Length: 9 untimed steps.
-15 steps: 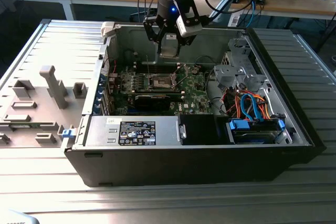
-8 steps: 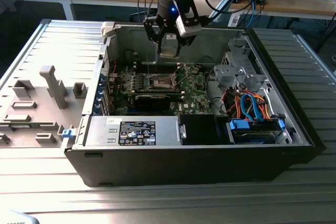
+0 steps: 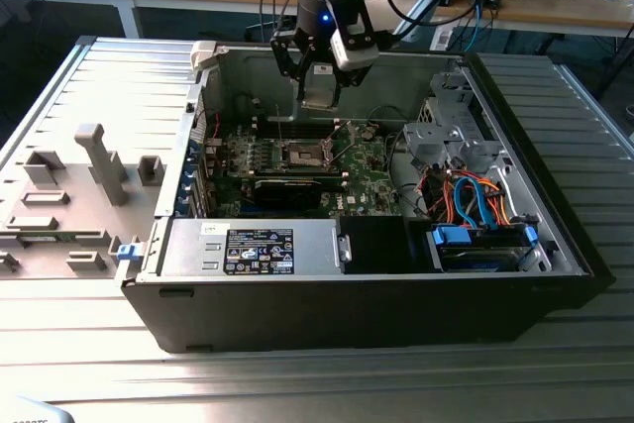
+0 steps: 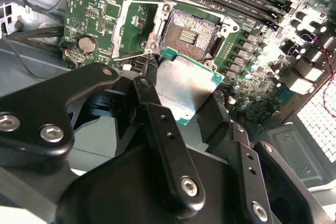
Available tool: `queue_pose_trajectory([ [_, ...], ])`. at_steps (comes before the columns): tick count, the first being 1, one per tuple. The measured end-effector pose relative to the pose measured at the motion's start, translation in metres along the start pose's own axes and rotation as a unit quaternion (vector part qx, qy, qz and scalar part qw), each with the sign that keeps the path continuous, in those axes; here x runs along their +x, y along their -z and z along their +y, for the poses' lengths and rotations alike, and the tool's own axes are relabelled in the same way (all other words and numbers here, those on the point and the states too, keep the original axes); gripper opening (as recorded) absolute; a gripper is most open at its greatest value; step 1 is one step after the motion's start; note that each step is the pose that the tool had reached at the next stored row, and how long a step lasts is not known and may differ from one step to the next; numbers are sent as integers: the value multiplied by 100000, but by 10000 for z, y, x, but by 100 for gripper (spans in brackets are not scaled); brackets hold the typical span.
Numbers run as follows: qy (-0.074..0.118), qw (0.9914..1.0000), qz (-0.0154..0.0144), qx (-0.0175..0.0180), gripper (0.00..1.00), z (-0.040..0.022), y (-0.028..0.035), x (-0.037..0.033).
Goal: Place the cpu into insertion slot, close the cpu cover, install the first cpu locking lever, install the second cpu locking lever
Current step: 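Place the cpu into insertion slot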
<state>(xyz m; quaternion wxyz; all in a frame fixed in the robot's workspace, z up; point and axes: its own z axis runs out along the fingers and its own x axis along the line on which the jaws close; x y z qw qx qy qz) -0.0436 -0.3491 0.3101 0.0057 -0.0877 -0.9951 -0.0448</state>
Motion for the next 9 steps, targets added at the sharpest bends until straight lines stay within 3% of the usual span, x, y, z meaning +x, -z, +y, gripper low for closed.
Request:
queue_pose_trajectory([
  [9, -1981, 99980, -175, -38, 54, 0, -3, 0],
])
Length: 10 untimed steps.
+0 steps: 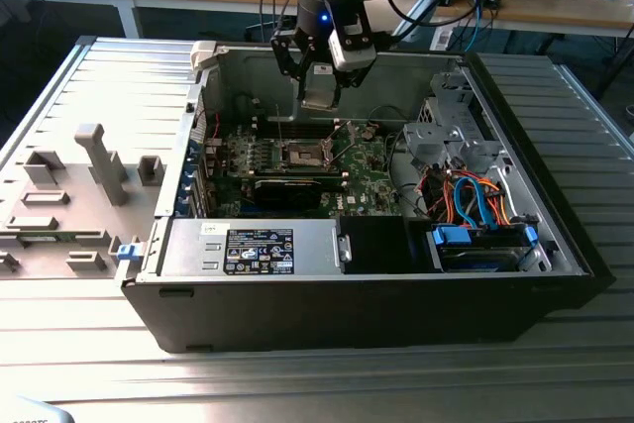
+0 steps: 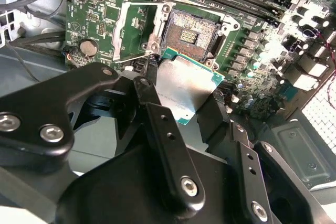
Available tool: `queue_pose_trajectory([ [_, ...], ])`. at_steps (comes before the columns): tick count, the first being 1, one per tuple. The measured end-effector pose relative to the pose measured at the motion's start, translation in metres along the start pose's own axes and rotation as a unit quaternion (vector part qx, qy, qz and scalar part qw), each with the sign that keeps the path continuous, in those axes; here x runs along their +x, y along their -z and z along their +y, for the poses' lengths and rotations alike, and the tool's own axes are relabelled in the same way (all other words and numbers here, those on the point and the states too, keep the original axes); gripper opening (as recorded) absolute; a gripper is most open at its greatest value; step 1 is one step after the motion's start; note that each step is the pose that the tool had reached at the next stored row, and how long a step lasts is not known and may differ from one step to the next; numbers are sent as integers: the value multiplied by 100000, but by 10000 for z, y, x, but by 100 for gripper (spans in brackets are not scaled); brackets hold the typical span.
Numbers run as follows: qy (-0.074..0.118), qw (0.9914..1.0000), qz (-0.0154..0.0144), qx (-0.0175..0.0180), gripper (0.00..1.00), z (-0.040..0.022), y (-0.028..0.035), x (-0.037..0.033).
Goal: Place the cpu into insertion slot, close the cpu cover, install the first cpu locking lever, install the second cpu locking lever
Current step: 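Place the cpu into insertion slot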
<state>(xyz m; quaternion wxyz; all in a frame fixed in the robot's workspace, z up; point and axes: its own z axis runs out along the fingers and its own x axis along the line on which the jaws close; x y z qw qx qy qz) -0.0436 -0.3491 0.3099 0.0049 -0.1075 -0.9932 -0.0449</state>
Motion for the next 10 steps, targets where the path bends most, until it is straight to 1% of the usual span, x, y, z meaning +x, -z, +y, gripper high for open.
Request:
queue_pose_trajectory([
  [5, -1064, 99994, -95, -19, 54, 0, -1, 0],
  [10, -2756, 99962, -256, -2, 54, -1, -4, 0],
])
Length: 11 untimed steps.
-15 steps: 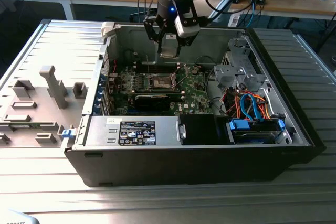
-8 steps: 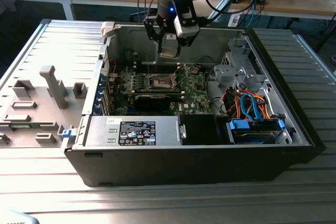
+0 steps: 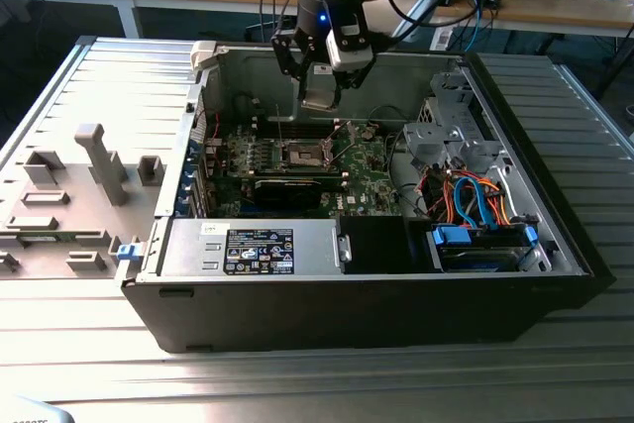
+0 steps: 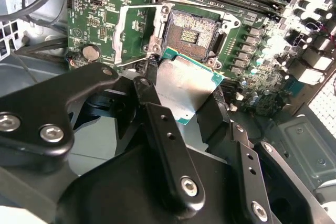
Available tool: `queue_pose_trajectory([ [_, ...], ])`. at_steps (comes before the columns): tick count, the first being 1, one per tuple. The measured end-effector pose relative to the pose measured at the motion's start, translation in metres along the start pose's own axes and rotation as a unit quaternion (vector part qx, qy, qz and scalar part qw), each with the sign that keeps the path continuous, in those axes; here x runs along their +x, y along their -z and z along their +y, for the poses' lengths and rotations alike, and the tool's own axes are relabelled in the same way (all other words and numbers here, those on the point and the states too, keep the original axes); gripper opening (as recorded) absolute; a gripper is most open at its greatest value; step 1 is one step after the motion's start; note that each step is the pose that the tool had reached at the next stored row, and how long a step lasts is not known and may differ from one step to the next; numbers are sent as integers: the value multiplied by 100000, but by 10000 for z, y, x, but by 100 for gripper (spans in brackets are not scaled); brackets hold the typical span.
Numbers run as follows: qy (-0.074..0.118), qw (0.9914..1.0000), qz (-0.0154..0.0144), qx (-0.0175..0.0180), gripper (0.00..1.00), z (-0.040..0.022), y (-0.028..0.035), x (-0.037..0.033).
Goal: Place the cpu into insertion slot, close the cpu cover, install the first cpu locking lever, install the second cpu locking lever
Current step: 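Place the cpu into insertion slot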
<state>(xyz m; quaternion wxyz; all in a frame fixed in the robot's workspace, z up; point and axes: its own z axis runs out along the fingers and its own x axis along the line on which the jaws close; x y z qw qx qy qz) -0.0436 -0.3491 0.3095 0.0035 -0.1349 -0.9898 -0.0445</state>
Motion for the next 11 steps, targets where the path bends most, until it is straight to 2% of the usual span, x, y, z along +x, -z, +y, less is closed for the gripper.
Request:
queue_pose_trajectory([
  [11, -3001, 99955, -269, -25, 54, 0, -5, 0],
])
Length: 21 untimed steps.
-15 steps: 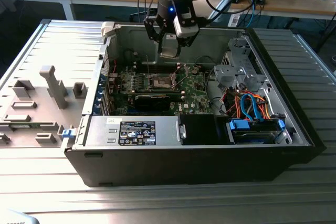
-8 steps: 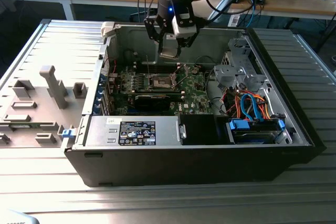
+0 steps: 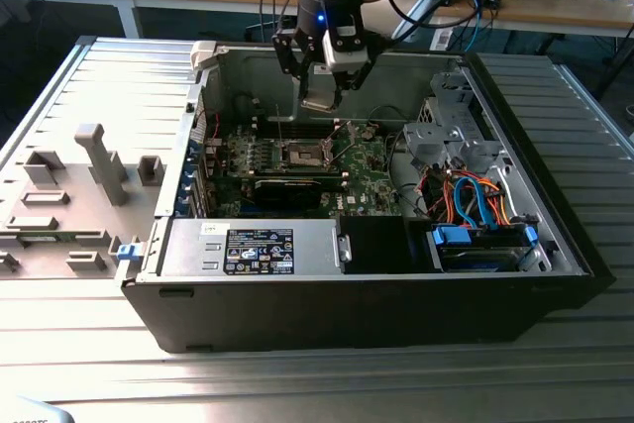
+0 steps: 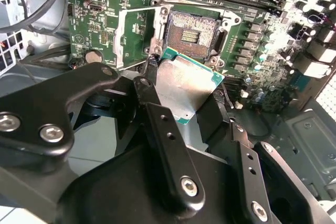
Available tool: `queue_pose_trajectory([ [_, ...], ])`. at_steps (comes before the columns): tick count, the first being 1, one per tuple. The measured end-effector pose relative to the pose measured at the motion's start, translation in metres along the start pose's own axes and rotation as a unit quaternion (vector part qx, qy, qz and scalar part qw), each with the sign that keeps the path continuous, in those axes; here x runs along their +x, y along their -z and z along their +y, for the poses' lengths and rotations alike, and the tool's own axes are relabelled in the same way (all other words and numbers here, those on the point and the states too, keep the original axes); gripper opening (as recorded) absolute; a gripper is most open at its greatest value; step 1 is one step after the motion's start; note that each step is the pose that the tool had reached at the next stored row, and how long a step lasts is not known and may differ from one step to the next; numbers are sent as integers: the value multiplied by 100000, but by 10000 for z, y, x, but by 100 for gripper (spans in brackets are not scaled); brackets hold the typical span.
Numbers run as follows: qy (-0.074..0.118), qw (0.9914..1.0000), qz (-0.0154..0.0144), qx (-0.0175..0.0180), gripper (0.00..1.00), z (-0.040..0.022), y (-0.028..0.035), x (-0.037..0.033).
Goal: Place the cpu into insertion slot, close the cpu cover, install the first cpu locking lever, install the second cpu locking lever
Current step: 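Place the cpu into insertion slot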
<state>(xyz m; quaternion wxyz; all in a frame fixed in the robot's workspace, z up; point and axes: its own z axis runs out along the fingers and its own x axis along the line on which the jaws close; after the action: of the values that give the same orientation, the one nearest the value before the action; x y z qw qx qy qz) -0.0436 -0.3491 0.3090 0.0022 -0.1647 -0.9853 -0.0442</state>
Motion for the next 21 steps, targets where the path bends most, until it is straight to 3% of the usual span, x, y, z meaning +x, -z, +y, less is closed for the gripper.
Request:
queue_pose_trajectory([
  [15, -3982, 99920, -348, -74, 54, -1, -7, 0],
  [21, -6275, 99801, -546, -119, 54, -1, -10, 0],
])
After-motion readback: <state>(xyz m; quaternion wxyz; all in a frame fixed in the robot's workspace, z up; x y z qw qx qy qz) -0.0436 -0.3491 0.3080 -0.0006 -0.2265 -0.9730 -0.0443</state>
